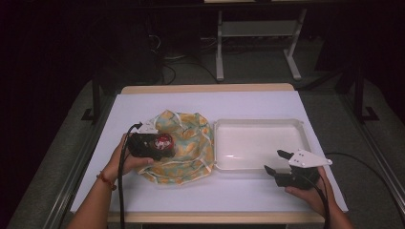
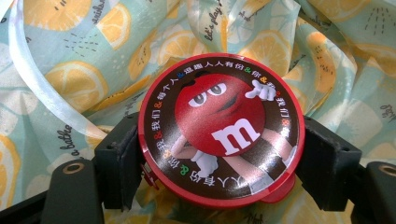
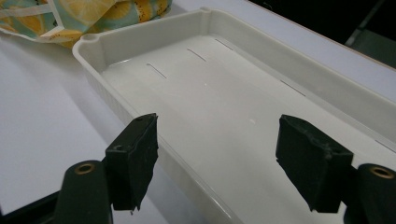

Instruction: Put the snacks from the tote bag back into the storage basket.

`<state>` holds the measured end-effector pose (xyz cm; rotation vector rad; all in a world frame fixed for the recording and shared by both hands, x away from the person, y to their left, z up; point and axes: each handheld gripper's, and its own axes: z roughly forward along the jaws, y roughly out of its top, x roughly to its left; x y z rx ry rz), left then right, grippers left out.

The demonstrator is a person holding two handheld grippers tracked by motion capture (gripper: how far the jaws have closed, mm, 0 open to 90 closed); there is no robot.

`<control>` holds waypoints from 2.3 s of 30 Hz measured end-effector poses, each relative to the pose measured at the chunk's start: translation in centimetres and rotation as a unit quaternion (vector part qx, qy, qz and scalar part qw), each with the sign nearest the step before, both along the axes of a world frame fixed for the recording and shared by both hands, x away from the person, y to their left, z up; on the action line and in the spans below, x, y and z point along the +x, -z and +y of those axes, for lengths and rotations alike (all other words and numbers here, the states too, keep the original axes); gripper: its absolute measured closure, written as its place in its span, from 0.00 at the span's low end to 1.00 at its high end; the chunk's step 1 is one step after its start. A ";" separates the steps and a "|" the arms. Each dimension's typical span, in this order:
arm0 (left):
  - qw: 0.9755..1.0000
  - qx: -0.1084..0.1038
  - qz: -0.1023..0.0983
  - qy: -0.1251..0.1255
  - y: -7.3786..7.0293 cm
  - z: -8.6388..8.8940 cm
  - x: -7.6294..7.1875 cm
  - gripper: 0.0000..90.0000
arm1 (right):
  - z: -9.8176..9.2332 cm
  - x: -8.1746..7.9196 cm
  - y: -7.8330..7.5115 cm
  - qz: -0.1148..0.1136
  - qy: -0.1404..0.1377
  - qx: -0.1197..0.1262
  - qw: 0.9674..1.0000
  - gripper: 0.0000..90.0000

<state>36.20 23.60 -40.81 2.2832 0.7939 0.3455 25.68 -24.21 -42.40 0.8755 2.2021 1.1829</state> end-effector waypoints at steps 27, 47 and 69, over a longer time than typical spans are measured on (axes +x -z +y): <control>1.000 0.008 -0.001 -0.024 -0.3 -0.7 0.1 0.28 | -0.2 0.0 -0.1 -0.003 0.001 0.000 1.000 0.32; 0.999 -0.001 -0.018 -0.033 -1.3 -0.6 -0.4 0.28 | -0.2 0.0 -0.1 -0.003 0.002 0.001 1.000 0.32; 0.997 -0.026 -0.044 -0.051 -3.1 0.2 -0.9 0.29 | -0.2 0.1 -0.1 -0.002 0.003 0.003 1.000 0.32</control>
